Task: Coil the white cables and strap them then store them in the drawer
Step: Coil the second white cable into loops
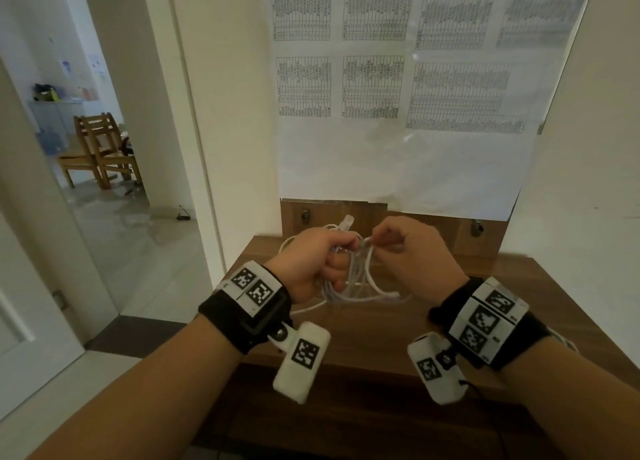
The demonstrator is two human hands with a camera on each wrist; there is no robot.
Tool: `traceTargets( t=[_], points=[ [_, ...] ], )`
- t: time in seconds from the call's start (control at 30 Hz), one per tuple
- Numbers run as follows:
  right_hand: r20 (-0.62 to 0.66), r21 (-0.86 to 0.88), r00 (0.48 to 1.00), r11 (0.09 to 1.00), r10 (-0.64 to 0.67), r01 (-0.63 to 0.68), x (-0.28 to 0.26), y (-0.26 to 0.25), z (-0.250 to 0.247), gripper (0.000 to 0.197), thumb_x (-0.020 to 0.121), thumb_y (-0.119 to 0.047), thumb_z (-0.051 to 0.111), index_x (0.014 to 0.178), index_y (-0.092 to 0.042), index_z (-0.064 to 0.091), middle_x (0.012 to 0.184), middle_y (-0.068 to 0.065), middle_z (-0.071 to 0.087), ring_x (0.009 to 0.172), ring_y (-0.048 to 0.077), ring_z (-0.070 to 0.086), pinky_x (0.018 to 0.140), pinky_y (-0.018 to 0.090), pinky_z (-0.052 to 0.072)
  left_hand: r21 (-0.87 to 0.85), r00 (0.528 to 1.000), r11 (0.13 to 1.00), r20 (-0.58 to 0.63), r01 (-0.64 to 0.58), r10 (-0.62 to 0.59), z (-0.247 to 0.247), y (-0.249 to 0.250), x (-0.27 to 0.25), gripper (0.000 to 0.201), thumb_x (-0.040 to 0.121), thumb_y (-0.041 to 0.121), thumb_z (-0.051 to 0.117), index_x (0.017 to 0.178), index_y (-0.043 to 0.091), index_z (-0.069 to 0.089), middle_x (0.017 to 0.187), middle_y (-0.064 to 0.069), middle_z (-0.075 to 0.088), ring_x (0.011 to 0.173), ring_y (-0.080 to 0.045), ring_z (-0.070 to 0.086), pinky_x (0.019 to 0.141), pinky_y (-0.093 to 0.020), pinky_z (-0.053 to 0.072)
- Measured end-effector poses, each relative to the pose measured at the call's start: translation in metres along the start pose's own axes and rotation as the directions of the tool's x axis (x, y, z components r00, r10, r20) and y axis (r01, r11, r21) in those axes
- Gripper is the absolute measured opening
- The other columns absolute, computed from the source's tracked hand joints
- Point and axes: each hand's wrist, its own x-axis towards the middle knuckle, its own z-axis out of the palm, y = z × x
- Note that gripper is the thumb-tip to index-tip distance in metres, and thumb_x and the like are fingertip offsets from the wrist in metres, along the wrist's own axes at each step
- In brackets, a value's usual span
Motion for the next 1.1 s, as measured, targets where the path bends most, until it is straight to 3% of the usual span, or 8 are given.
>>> traceTargets(
  t=[0.1, 0.3, 0.37, 0.53, 0.73, 0.87, 0.97, 1.1],
  points=[
    [0.102, -0.093, 0.990, 0.990, -0.101, 0.110, 0.000, -0.005, 0.002, 0.013, 0.091, -0.004, 0.059, 0.095, -0.017, 0.059, 0.079, -0.010, 0.059, 0.068, 0.001, 0.054, 0.062, 0.016, 0.040, 0.157, 0.998, 0.986, -0.019, -0.061, 0.065, 0.008, -0.002, -0.001, 0.025, 0.103, 0.021, 0.043, 0.081, 0.014, 0.050, 0.051, 0.004, 0.028, 0.039, -0.010, 0.024, 0.040, -0.021, 0.030],
    [0.063, -0.108, 0.977, 0.972, -0.205, 0.211, 0.004, 0.004, -0.010, 0.017, 0.098, -0.014, 0.056, 0.098, -0.023, 0.070, 0.100, -0.007, 0.055, 0.079, 0.006, 0.053, 0.070, 0.018, 0.043, 0.511, 0.959, 0.849, -0.145, -0.137, 0.242, 0.004, -0.006, 0.001, 0.026, 0.102, 0.021, 0.047, 0.079, 0.013, 0.055, 0.054, 0.002, 0.043, 0.041, -0.010, 0.039, 0.045, -0.025, 0.035],
    [0.140, -0.149, 0.963, 0.957, -0.230, 0.250, 0.006, 0.002, -0.014, 0.014, 0.096, -0.018, 0.059, 0.097, -0.024, 0.072, 0.103, -0.009, 0.056, 0.082, 0.005, 0.054, 0.073, 0.020, 0.045, 0.523, 0.957, 0.839, -0.136, -0.149, 0.255, 0.002, -0.010, 0.001, 0.026, 0.102, 0.021, 0.047, 0.078, 0.015, 0.054, 0.055, 0.003, 0.043, 0.042, -0.009, 0.038, 0.046, -0.025, 0.033],
    [0.292, -0.124, 0.956, 0.992, 0.015, 0.022, -0.001, -0.005, -0.002, 0.021, 0.088, -0.050, 0.068, 0.095, -0.030, 0.064, 0.084, -0.013, 0.065, 0.073, 0.000, 0.060, 0.064, 0.018, 0.048, 0.516, 0.908, 0.812, -0.143, -0.271, 0.394, 0.008, -0.010, 0.001, 0.033, 0.102, 0.025, 0.048, 0.070, 0.017, 0.052, 0.052, 0.006, 0.044, 0.041, -0.006, 0.039, 0.048, -0.025, 0.035],
    [0.353, -0.034, 0.930, 0.995, 0.101, -0.095, -0.004, -0.004, 0.014, 0.037, 0.094, -0.045, 0.059, 0.081, -0.012, 0.071, 0.068, 0.000, 0.064, 0.058, 0.014, 0.056, 0.060, 0.025, 0.045, 0.316, 0.922, 0.872, 0.024, -0.374, 0.387, 0.016, 0.003, -0.011, 0.038, 0.104, 0.017, 0.046, 0.066, 0.014, 0.046, 0.047, 0.002, 0.032, 0.039, -0.012, 0.025, 0.042, -0.023, 0.029],
    [0.302, 0.039, 0.941, 0.984, 0.155, -0.175, -0.001, 0.000, 0.015, 0.038, 0.080, -0.051, 0.073, 0.101, -0.022, 0.062, 0.093, -0.005, 0.067, 0.078, 0.009, 0.064, 0.070, 0.027, 0.054, 0.424, 0.905, 0.809, 0.068, -0.408, 0.421, 0.015, 0.004, -0.014, 0.029, 0.104, 0.018, 0.045, 0.077, 0.007, 0.050, 0.048, 0.004, 0.037, 0.040, -0.008, 0.031, 0.043, -0.018, 0.031],
    [0.504, 0.374, 0.836, 0.817, 0.218, -0.439, 0.000, 0.002, 0.017, 0.033, 0.089, -0.030, 0.074, 0.116, -0.017, 0.061, 0.106, 0.004, 0.073, 0.086, 0.020, 0.074, 0.071, 0.032, 0.061, 0.385, 0.874, 0.801, 0.028, -0.457, 0.485, 0.013, 0.005, -0.012, 0.036, 0.104, 0.016, 0.046, 0.069, 0.010, 0.047, 0.046, 0.005, 0.036, 0.038, -0.009, 0.029, 0.043, -0.019, 0.030],
    [0.627, 0.486, 0.763, 0.687, 0.157, -0.540, -0.007, 0.004, 0.015, 0.021, 0.098, -0.012, 0.058, 0.112, -0.020, 0.073, 0.086, 0.009, 0.070, 0.066, 0.017, 0.064, 0.058, 0.029, 0.049, 0.280, 0.837, 0.809, -0.031, -0.517, 0.546, 0.014, 0.010, -0.011, 0.029, 0.105, 0.014, 0.042, 0.076, 0.008, 0.047, 0.044, 0.007, 0.035, 0.038, -0.010, 0.026, 0.041, -0.020, 0.028]
  ],
)
